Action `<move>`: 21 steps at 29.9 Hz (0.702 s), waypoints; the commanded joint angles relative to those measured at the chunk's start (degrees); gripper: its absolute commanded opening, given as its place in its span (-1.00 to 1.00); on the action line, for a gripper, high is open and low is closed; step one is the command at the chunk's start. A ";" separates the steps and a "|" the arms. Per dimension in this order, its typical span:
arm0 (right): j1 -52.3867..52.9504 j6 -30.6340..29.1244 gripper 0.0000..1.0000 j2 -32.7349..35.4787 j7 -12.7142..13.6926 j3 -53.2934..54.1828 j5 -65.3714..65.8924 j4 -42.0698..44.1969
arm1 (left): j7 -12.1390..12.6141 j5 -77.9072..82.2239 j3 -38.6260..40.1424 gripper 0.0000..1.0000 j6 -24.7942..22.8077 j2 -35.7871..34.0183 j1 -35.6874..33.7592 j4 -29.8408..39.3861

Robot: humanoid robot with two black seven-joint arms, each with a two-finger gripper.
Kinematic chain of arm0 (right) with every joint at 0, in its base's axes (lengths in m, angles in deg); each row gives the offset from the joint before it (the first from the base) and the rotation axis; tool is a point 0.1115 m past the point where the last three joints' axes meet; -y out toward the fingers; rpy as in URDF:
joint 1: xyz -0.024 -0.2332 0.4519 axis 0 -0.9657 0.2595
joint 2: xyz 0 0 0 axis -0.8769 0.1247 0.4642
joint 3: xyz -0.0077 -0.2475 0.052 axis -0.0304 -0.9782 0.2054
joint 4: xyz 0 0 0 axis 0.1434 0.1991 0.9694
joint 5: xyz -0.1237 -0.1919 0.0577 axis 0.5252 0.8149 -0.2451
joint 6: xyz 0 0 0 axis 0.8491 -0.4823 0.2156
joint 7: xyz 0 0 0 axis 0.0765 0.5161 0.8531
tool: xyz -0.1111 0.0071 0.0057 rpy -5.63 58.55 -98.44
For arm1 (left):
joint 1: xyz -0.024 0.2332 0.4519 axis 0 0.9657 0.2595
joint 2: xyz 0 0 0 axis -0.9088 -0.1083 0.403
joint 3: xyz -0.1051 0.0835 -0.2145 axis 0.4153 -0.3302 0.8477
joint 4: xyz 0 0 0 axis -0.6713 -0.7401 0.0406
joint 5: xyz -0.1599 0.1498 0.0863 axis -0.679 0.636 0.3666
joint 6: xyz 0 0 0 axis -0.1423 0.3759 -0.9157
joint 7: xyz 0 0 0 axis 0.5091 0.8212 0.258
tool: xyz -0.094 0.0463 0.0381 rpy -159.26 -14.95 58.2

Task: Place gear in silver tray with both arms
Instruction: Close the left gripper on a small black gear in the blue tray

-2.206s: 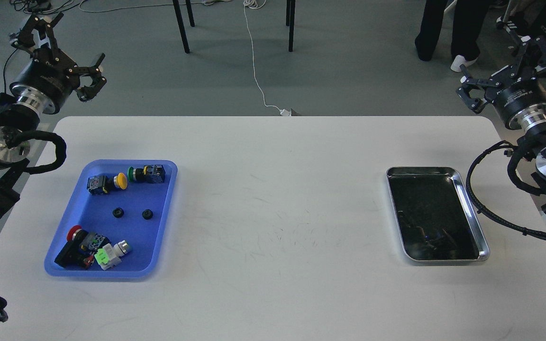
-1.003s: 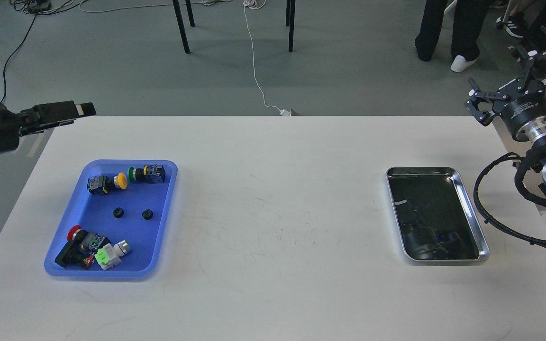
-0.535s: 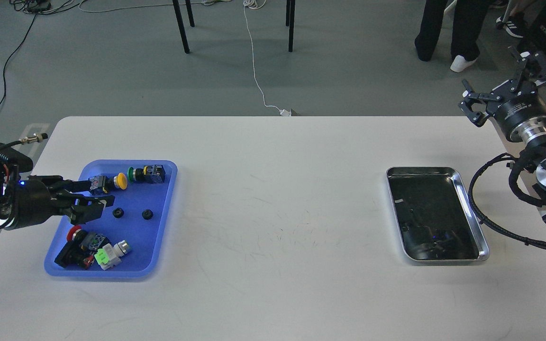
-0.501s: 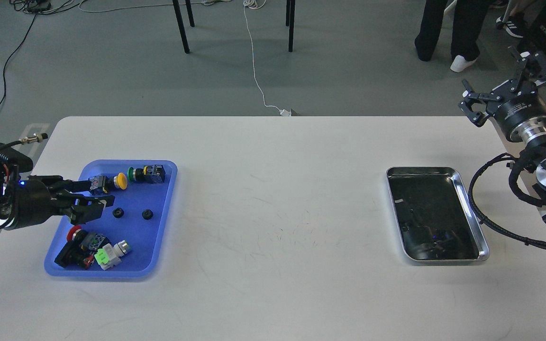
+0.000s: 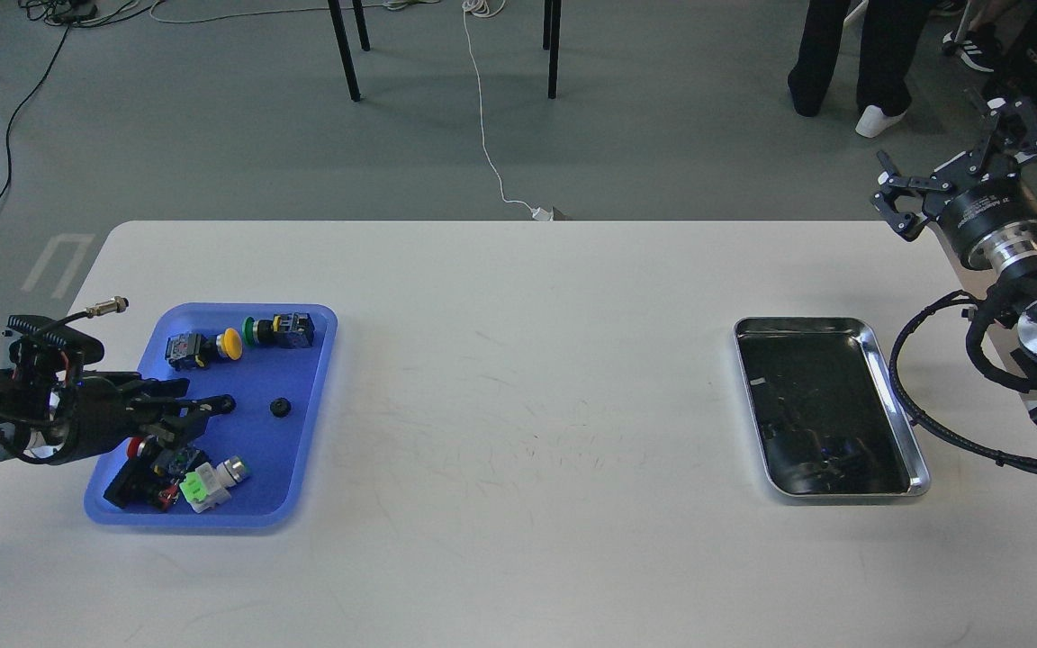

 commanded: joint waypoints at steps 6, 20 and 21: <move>0.00 0.00 1.00 0.00 0.00 -0.08 0.00 0.00 | -0.28 -0.71 0.44 0.01 0.22 0.34 -0.24 0.27; 0.62 0.00 1.00 0.53 0.00 -0.08 0.09 0.26 | -0.01 -0.44 0.09 0.01 0.30 2.63 -0.07 -0.17; 0.70 0.00 1.00 0.53 0.00 -0.08 0.09 0.26 | -0.01 -0.35 0.09 0.01 0.22 2.80 -0.07 -0.34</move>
